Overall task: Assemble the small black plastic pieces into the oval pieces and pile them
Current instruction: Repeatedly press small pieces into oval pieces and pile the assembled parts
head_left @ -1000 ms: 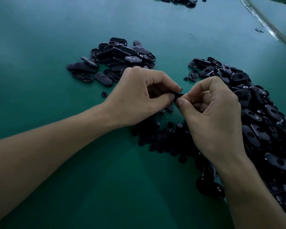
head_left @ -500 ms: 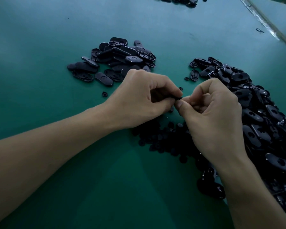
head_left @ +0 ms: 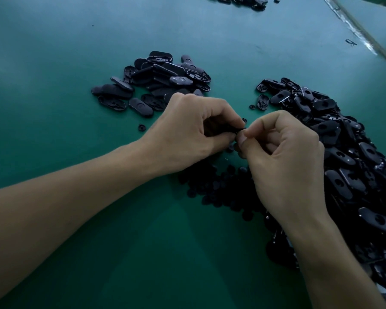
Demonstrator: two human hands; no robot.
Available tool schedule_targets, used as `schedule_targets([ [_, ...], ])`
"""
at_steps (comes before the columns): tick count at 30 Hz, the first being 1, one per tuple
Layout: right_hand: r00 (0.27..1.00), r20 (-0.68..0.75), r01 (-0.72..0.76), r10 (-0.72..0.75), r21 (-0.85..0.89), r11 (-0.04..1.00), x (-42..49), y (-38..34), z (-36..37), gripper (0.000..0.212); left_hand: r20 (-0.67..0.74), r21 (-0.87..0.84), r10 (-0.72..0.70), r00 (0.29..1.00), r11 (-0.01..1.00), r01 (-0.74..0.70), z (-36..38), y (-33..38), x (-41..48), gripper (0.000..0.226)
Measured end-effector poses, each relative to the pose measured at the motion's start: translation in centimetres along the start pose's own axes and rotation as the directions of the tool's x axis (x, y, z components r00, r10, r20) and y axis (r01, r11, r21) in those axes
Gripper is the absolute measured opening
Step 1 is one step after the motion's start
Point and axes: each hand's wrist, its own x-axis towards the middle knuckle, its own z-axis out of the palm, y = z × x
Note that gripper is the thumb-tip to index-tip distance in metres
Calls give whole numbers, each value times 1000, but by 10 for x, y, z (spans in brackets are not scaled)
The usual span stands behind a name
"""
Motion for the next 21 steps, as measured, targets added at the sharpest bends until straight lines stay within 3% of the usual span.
schedule_targets([
  [11, 999, 15, 31, -32, 77, 997, 4, 2, -3, 22, -44, 30, 3, 999, 1000, -1, 0, -2, 1, 15],
  [15, 999, 26, 37, -38, 30, 999, 6, 4, -3, 24, -29, -54, -18, 999, 998, 17, 0, -3, 1, 16],
  [21, 995, 89, 23, -34, 126, 992, 9, 6, -5, 26, -19, -175, -42, 999, 984, 38, 0, -1, 2, 19],
])
